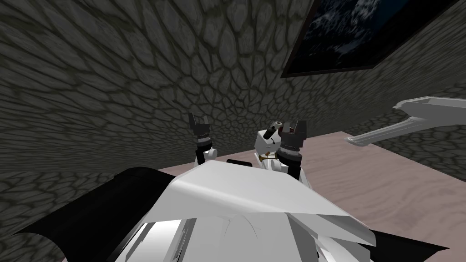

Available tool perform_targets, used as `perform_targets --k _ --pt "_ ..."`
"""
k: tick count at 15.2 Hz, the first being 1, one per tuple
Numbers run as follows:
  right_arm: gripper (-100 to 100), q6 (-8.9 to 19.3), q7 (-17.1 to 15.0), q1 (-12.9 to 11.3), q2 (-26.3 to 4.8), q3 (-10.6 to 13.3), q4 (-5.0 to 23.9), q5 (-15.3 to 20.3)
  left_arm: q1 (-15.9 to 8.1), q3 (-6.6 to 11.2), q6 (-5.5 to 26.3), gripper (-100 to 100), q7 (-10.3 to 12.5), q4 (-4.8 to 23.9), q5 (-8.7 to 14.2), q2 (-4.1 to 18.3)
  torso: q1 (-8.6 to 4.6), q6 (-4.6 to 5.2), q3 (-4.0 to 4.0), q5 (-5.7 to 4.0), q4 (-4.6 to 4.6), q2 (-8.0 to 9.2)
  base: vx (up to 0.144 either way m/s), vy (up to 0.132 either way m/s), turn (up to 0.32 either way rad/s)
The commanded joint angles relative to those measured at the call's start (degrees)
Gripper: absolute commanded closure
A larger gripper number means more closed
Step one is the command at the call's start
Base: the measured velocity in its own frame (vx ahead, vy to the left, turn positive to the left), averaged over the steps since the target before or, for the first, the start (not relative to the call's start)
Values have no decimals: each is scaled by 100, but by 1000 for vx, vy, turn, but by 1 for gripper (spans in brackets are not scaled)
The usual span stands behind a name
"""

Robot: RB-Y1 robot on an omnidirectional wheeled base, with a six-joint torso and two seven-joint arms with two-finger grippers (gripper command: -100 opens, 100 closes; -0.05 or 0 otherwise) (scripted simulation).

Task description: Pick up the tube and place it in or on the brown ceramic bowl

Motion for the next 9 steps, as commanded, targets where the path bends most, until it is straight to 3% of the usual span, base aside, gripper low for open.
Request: perform_targets --k 1,9 --pt "-100 -16 12 -15 -160 1 80 29 0 0 0 0 0 0 0 0 0 0 0 0 0 0 -7 8 8" --pt "-100 -117 101 -146 -1093 19 730 260 -1 -1 0 0 0 0 0 -1 20 -1 11 4 4 20 -45 47 26"
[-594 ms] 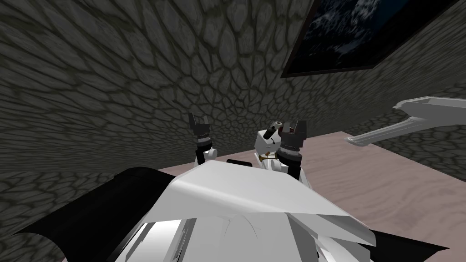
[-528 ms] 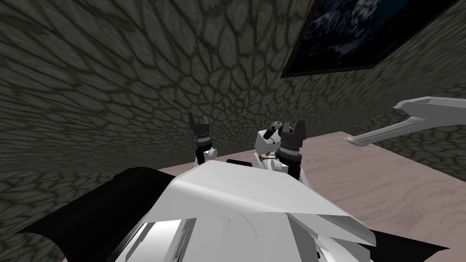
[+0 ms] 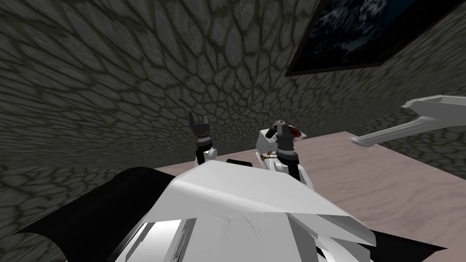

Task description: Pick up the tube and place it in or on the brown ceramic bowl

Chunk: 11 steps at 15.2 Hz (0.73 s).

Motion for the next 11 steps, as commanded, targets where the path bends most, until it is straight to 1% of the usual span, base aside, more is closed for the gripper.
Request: perform_targets --k 1,2,3,4,5,6,7,8,9,10,11 --pt "-100 -42 44 -71 -286 18 286 100 0 0 0 0 0 0 0 0 0 0 0 0 0 0 -52 50 45" --pt "-100 -42 44 -71 -359 18 286 100 0 0 0 0 0 0 0 0 0 0 0 0 0 0 -45 46 38" --pt "-100 -64 70 -120 -527 26 454 174 0 0 0 0 0 0 0 0 -1 0 0 0 0 -1 -57 54 51" --pt "-100 -64 70 -120 -623 26 500 174 0 0 0 0 0 0 0 0 1 -1 0 0 0 0 -59 55 47" --pt "-100 -85 96 -175 -768 35 695 253 0 0 0 0 0 0 0 0 1 0 1 0 0 2 -59 49 53" --pt "-100 -85 96 -175 -892 35 732 253 0 0 0 0 0 0 0 0 0 0 2 0 0 3 -54 45 43" --pt "-100 -103 124 -235 -1031 46 917 337 0 0 0 0 0 0 0 0 -2 0 2 0 1 2 -58 63 68" --pt "-100 -103 124 -235 -1157 46 980 337 0 0 0 0 0 0 0 0 2 -1 2 0 1 3 -57 61 57" --pt "-100 -103 124 -235 -1182 46 980 337 0 0 0 0 0 0 0 0 2 0 2 1 1 3 -35 39 13" --pt "-100 -118 151 -301 -1381 58 1225 424 0 0 0 0 0 0 0 0 -2 0 -1 0 0 -2 -29 54 53" --pt "-100 -118 151 -301 -1472 58 1243 424 0 0 0 0 0 0 0 0 0 -1 -3 -1 -1 -6 -34 60 62"
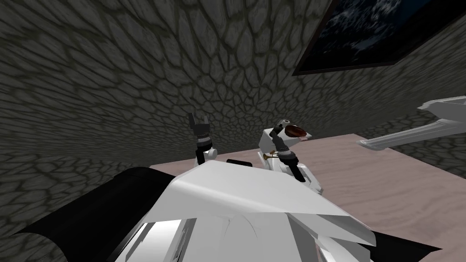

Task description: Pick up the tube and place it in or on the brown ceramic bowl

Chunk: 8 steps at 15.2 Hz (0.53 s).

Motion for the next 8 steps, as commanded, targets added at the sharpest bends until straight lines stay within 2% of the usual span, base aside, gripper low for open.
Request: perform_targets --k 1,2,3,4,6,7,8 --pt "-100 36 -11 -33 -158 -10 70 22 0 0 0 0 0 0 0 0 0 0 0 0 0 0 -26 38 20" --pt "-100 26 16 -104 -373 3 332 112 0 0 0 0 0 0 0 0 -4 1 -1 -1 0 -2 -38 44 62" --pt "-100 26 16 -104 -451 3 346 112 0 0 0 0 0 0 0 0 -4 -1 -1 -1 0 -1 -45 48 70" --pt "-100 20 43 -180 -609 18 569 205 0 0 0 0 0 0 0 0 -4 0 0 -1 0 1 -60 62 106" --pt "-100 20 43 -180 -745 18 634 205 0 0 0 0 0 0 0 0 1 0 4 0 1 7 -49 54 44" --pt "-100 21 69 -262 -956 34 890 299 0 0 0 0 0 0 0 0 -2 1 3 0 1 4 -34 51 49" --pt "-100 21 69 -262 -1038 34 932 299 0 0 0 0 0 0 0 0 -2 0 1 -1 1 3 -34 53 78"
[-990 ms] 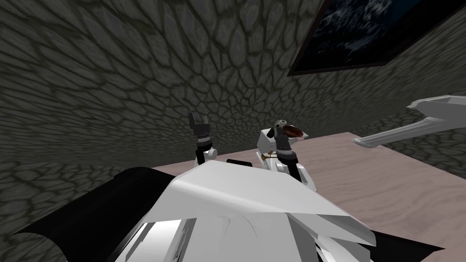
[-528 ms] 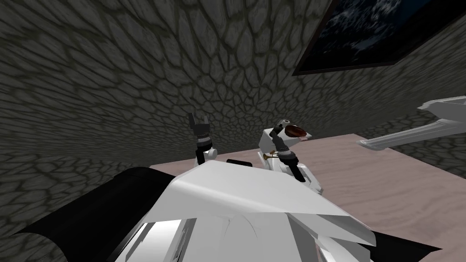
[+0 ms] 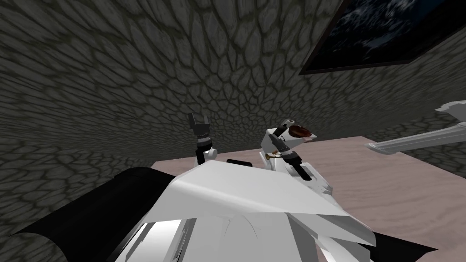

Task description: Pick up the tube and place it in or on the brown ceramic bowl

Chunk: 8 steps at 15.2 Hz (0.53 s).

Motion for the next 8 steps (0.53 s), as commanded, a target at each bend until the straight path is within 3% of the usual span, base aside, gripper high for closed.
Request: perform_targets --k 1,3,8 --pt "-100 -19 31 -106 -286 8 286 119 0 0 0 0 0 0 0 0 0 0 0 0 0 0 -47 67 141" --pt "-100 -19 31 -106 -433 8 449 119 0 0 0 0 0 0 0 0 4 1 1 1 0 2 -38 54 57" --pt "-100 40 95 -388 -1160 67 1243 404 0 0 0 0 0 0 0 0 4 0 1 1 0 2 -48 59 98"
